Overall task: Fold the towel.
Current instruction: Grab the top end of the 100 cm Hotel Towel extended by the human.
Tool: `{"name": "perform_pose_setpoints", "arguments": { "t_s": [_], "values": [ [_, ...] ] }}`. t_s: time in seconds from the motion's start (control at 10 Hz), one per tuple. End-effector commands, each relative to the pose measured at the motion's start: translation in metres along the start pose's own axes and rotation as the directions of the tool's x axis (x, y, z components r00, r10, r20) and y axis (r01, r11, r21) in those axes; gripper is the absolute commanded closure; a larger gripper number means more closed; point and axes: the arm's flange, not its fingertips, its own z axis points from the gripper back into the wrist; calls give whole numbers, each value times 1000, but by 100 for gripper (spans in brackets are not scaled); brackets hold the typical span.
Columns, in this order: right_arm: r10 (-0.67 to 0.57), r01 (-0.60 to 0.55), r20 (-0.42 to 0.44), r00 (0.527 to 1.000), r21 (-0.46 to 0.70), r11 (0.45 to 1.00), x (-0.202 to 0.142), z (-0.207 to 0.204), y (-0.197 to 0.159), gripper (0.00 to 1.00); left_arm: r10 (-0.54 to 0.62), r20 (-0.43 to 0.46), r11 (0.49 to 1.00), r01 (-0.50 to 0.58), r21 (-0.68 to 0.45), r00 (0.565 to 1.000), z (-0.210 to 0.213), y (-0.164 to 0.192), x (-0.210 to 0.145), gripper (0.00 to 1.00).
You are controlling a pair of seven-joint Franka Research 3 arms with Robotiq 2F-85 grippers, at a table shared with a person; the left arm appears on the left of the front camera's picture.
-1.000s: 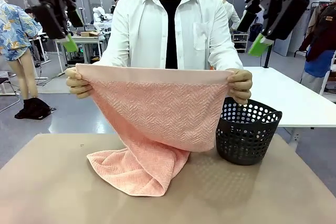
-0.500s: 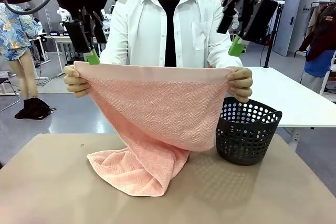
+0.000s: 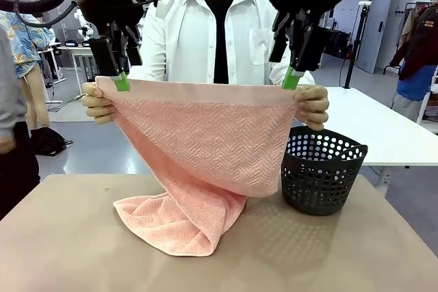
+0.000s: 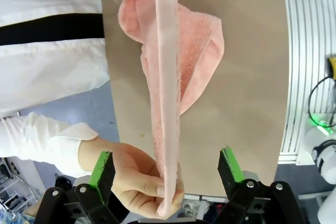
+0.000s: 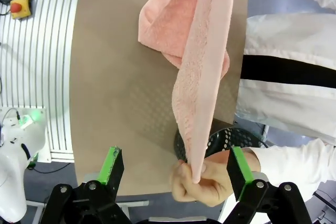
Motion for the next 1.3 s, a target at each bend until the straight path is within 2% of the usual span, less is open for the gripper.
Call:
{"name": "perform_pose_setpoints", "arguments": {
  "t_s": [0.0,0.2,0.9,1.0,1.1,1.2],
  "values": [
    [-33,32,-21,999,-15,999,4,-9,-13,0,9,12,999,-9,-37,1000,1,6,-4,0],
    [-38,38,-22,999,-1,999,6,-22,-18,0,25,18,996,-23,-80,1000,-8,7,-10,0],
    [-121,124,-75,990,38,992,6,-77,-32,0,34,22,991,-31,-130,999,-31,14,-14,0],
    [-130,134,-75,989,44,990,6,-81,-32,0,36,23,991,-32,-126,999,-35,16,-14,4],
    [-135,139,-78,988,42,989,5,-83,-32,24,33,26,993,-30,-116,999,-37,18,-15,42],
    [-136,140,-83,987,45,989,3,-84,-32,59,26,26,993,-23,-113,999,-38,18,-15,60]
  ]
}}
